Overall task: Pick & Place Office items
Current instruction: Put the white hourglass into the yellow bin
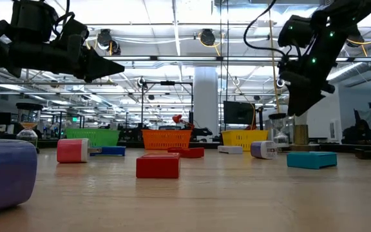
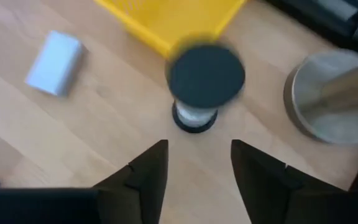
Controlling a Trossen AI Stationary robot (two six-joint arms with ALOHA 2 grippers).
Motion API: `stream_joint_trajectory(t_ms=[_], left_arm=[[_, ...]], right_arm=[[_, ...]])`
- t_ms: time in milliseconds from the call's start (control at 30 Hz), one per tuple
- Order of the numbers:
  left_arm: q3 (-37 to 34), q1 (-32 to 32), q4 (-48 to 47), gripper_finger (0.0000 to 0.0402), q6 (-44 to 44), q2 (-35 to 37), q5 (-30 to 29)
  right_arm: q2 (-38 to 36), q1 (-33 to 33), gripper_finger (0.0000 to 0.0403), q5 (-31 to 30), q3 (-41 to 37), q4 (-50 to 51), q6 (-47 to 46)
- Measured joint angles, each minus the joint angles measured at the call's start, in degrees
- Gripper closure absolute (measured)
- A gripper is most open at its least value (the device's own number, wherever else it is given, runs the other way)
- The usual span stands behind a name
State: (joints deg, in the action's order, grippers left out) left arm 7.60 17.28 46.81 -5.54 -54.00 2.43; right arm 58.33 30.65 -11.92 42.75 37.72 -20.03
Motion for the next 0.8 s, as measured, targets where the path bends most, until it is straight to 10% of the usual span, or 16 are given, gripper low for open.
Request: stream_joint_trajectory(t_ms=[333,800], left_arm=[[0.0,0.0,0.0,0.0391,0.0,0.0,0.0],[0.0,0.0,0.0,0.0392,0.0,0.0,0.0]], right_arm=[[-0.4,0.1,0.0261,0.0,5.1,2.9,-0.5],[8.3,0.5,0.0060,-4.9,5.2,-3.9,-1.0]])
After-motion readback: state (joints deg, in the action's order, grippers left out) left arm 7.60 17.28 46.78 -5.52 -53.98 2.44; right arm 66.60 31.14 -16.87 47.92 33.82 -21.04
